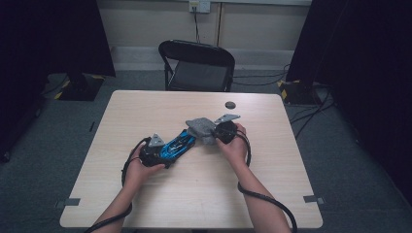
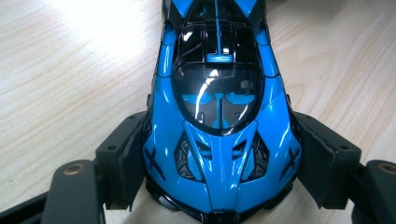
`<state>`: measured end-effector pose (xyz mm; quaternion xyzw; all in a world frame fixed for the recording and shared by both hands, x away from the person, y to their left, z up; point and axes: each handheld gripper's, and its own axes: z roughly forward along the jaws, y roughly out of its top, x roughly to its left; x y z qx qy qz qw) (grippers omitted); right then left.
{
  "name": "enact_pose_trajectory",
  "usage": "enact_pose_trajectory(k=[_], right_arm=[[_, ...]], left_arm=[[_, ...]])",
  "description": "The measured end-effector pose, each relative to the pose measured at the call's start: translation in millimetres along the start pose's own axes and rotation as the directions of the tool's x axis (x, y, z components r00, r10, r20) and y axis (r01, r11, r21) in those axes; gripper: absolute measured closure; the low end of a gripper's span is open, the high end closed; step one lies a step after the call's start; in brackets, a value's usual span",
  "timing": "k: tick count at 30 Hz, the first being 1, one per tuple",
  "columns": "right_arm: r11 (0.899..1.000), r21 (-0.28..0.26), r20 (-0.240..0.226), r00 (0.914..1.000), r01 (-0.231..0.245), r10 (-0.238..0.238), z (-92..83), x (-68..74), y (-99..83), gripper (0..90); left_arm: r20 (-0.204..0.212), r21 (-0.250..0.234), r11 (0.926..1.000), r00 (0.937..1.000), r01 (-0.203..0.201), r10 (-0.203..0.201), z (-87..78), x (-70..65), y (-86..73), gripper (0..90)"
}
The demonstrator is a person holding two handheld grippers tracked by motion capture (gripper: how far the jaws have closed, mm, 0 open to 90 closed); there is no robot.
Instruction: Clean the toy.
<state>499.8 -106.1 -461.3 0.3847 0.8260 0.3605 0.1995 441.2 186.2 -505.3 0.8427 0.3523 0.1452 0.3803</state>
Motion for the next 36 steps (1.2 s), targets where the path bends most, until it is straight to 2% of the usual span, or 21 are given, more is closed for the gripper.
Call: enact_pose_trajectory(k=[5,13,18,27,36], right_arm=[[1.0,-0.012,0.011,0.9999,-0.004,0.004,-6.4,-6.1,-1.7,84.0],[0.999,-0.033,0.04,0.9989,-0.022,0.024,-25.9,-18.8,-2.4,84.0],[0.997,-0.068,0.04,0.9987,-0.028,0.031,-38.7,-21.5,-1.3,84.0],[0.993,-0.114,0.012,0.9999,0.006,-0.004,-52.6,-10.5,10.5,84.0],[0.987,-0.155,-0.057,0.997,0.044,-0.054,-56.6,16.0,22.0,84.0]], left_arm=[[0.001,0.0,1.0,1.0,0.001,-0.001,0.0,-0.1,0.0,25.6],[-0.002,-0.002,1.0,1.0,-0.002,0.002,0.1,0.0,0.0,25.6],[-0.002,-0.002,1.0,1.0,-0.002,0.002,0.1,0.1,0.0,25.6],[-0.002,-0.002,1.0,1.0,-0.002,0.002,0.1,0.1,0.0,25.6],[-0.002,-0.002,1.0,1.0,-0.002,0.002,0.1,0.1,0.0,25.6]])
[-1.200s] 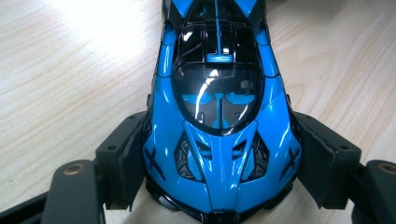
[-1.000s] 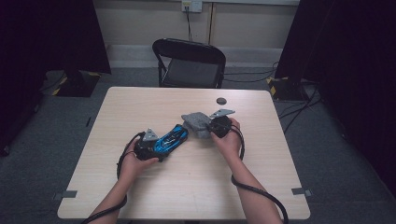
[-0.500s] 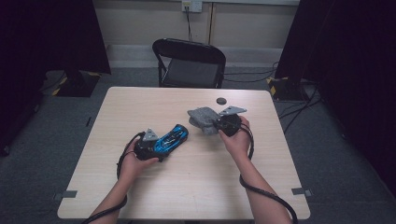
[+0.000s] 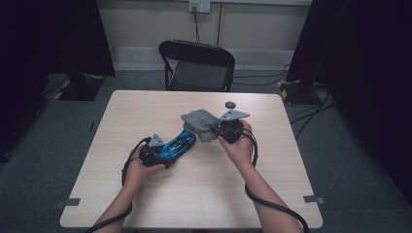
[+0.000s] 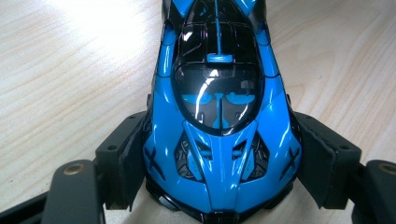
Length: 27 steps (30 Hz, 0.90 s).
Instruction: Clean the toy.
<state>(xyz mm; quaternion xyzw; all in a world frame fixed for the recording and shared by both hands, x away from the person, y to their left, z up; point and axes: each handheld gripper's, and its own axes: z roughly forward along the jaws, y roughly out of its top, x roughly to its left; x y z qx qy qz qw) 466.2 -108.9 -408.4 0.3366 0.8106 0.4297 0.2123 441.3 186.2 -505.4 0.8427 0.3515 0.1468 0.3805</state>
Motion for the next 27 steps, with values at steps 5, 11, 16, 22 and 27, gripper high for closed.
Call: enact_pose_trajectory(k=[5,11,16,22,27], right_arm=[[1.0,-0.008,-0.046,0.9987,0.022,-0.022,6.7,18.3,1.0,84.0],[0.998,0.003,-0.096,0.9932,0.067,-0.067,17.1,41.6,-1.1,84.0],[0.994,0.027,-0.135,0.9855,0.107,-0.102,28.2,59.5,-4.5,83.9],[0.987,0.06,-0.188,0.9727,0.149,-0.135,40.8,77.0,-14.5,83.9],[0.98,0.094,-0.2,0.9672,0.178,-0.156,49.4,86.9,-20.1,83.9]], left_arm=[[-0.001,0.0,1.0,1.0,0.0,0.0,0.0,0.0,0.0,25.6],[0.001,0.0,1.0,1.0,0.003,-0.003,0.1,-0.2,-0.1,25.6],[0.0,0.002,1.0,1.0,-0.001,0.001,-0.1,0.1,0.1,25.6],[-0.001,0.002,1.0,1.0,0.001,-0.001,-0.2,-0.1,0.0,25.6],[-0.002,0.002,1.0,1.0,0.001,-0.001,-0.2,-0.2,0.0,25.6]])
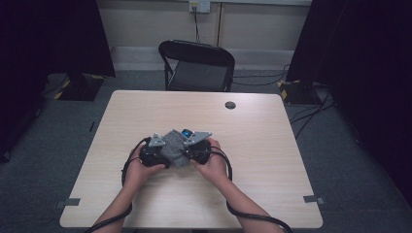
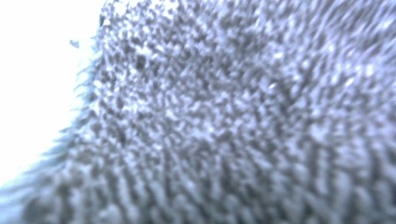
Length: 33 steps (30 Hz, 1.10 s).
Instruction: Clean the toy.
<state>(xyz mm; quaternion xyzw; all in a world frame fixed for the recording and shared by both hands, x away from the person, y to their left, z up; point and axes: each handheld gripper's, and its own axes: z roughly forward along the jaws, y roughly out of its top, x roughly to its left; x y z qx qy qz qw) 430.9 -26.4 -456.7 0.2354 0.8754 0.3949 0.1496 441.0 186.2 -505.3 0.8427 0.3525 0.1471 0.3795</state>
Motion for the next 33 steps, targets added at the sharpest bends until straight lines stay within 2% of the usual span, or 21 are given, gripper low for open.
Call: enact_pose_trajectory(k=[9,15,25,33], right_arm=[[0.999,0.032,0.032,0.9995,0.002,-0.003,7.1,-9.6,-7.0,83.9],[0.999,0.045,0.061,0.998,-0.02,0.017,4.7,-21.0,-11.7,83.9],[0.997,0.043,0.097,0.9936,-0.061,0.057,-1.2,-41.0,-18.3,83.9],[0.996,0.042,0.113,0.9911,-0.076,0.071,-3.0,-49.1,-17.2,83.9]], left_arm=[[0.001,0.0,1.0,1.0,-0.002,0.002,0.0,0.1,0.0,25.6],[0.001,0.0,1.0,1.0,-0.002,0.002,0.1,0.1,0.0,25.6],[0.001,0.0,1.0,1.0,-0.002,0.002,0.1,0.1,0.0,25.6],[0.001,0.0,1.0,1.0,-0.002,0.002,0.1,0.1,0.0,25.6]])
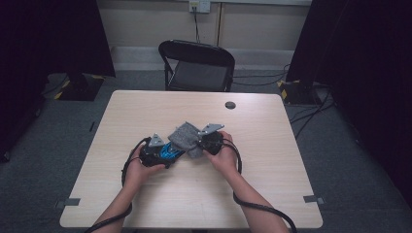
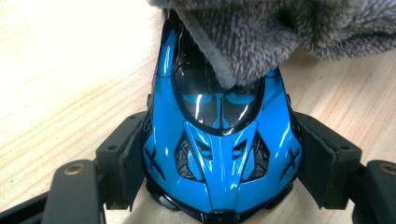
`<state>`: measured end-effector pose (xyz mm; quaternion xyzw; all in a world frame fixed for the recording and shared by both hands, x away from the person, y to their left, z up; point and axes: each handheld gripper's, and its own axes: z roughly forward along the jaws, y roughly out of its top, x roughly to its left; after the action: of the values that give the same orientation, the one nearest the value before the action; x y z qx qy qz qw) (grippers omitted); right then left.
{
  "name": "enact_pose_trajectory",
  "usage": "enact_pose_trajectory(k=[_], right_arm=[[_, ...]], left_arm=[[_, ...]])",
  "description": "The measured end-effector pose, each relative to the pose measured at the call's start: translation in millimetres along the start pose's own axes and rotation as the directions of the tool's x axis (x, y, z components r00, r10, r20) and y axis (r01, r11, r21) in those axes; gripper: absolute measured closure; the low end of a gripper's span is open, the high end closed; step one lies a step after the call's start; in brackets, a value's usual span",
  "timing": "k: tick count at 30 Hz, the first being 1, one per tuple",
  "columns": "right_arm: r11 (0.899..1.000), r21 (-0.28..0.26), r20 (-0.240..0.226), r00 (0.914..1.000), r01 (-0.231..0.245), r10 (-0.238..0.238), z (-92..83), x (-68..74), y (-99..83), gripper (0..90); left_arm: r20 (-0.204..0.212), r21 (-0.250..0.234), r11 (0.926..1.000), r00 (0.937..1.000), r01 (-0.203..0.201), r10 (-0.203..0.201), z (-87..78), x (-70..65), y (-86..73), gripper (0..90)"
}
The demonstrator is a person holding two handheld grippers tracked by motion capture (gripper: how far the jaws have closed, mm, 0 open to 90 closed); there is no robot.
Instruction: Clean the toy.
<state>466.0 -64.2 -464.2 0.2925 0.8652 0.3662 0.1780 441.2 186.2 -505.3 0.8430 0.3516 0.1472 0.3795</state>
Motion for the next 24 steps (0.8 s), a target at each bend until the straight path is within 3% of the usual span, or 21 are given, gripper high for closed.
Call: enact_pose_trajectory(k=[12,19,24], right_arm=[[1.0,0.006,0.026,0.9995,-0.018,0.018,-1.5,-13.0,-2.9,83.9],[0.998,0.007,0.033,0.9973,-0.066,0.065,-3.2,-24.2,-10.8,84.0],[0.998,0.004,0.041,0.9967,-0.07,0.07,-2.7,-28.7,-11.8,84.0]], left_arm=[[0.0,0.0,1.0,1.0,0.0,0.0,0.0,0.0,0.0,25.6],[0.0,0.0,1.0,1.0,0.0,0.0,0.0,0.0,0.0,25.6],[0.0,0.0,1.0,1.0,0.0,0.0,0.0,0.0,0.0,25.6]])
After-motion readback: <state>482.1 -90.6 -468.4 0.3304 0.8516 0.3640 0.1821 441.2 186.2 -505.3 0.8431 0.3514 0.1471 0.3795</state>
